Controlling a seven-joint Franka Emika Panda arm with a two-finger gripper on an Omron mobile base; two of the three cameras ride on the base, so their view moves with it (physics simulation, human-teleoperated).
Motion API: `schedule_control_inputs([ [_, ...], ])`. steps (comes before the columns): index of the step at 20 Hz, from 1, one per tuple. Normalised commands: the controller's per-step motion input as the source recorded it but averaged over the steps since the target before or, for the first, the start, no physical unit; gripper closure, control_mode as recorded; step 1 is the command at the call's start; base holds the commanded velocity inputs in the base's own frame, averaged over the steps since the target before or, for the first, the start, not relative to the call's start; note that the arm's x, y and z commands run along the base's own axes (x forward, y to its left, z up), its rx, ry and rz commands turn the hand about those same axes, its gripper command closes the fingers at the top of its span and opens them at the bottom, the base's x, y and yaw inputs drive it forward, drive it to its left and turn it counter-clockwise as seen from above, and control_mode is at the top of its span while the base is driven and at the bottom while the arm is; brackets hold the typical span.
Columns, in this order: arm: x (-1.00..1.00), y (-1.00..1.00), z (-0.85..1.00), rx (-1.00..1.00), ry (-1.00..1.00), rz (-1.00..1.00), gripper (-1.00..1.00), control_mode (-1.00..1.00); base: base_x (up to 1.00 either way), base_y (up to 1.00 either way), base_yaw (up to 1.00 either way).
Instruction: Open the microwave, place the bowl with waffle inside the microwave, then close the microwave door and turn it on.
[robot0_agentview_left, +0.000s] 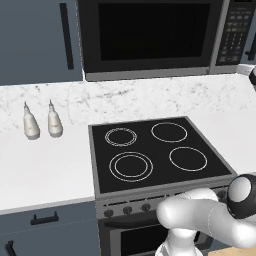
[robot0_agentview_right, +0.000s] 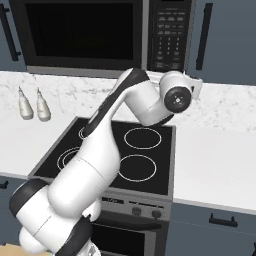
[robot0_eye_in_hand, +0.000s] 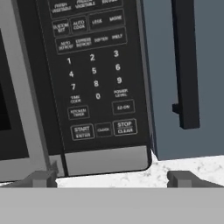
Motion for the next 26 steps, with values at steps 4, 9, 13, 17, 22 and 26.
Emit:
schedule_control_inputs([
  [4, 0.28, -0.07, 0.0, 0.0, 0.03, -0.03, -1.0, -1.0, 0.0, 0.0, 0.0],
  [9, 0.17, -0.13, 0.01, 0.0, 0.07, -0.11, -1.0, -1.0, 0.0, 0.0, 0.0],
  [13, 0.33, -0.02, 0.01, 0.0, 0.02, -0.03, -1.0, -1.0, 0.0, 0.0, 0.0],
  [17, 0.4, 0.0, 0.02, 0.0, 0.02, 0.0, -1.0, -1.0, 0.0, 0.0, 0.0],
  [22, 0.39, 0.0, 0.0, 0.0, 0.04, 0.0, -1.0, -1.0, 0.0, 0.0, 0.0],
  [26, 0.24, 0.0, 0.0, 0.0, 0.04, 0.0, -1.0, -1.0, 0.0, 0.0, 0.0],
])
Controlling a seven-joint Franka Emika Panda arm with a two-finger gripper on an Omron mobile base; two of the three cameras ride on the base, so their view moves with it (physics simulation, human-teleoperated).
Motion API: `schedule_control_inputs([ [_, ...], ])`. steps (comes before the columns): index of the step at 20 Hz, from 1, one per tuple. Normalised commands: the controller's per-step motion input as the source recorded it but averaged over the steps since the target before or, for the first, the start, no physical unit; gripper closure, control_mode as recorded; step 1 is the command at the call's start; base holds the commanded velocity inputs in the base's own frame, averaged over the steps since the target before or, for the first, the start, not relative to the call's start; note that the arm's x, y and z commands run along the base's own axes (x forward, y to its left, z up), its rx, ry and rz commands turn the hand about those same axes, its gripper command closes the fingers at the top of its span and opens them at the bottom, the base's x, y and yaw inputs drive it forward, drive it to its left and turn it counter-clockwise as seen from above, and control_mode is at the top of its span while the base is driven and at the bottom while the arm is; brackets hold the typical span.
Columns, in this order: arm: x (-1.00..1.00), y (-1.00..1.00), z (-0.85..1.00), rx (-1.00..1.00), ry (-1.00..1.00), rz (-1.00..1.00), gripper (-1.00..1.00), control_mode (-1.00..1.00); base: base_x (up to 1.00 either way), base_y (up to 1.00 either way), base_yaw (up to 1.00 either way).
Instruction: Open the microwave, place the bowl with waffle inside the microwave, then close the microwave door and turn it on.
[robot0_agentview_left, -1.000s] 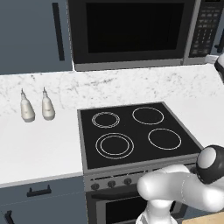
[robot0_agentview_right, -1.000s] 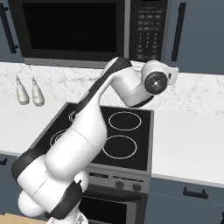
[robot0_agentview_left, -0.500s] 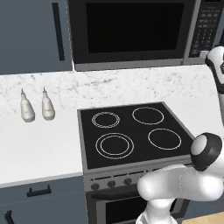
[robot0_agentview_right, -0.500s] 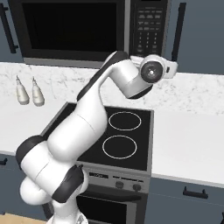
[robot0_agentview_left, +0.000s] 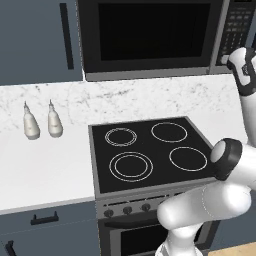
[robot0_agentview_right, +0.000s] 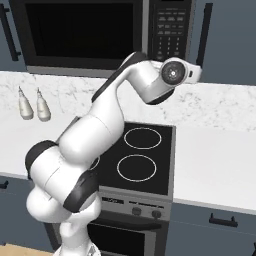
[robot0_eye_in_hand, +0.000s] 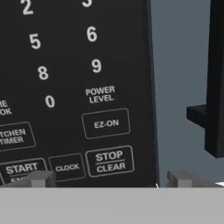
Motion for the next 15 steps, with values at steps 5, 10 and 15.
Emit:
schedule_control_inputs([
  [5, 0.2, 0.0, 0.0, 0.0, 0.06, 0.0, -1.0, -1.0, 0.0, 0.0, 0.0],
  [10, 0.11, 0.0, 0.0, 0.0, 0.05, 0.0, -1.0, -1.0, 0.0, 0.0, 0.0],
  [15, -0.39, 0.0, 0.0, 0.0, 0.01, -0.01, -1.0, -1.0, 0.0, 0.0, 0.0],
])
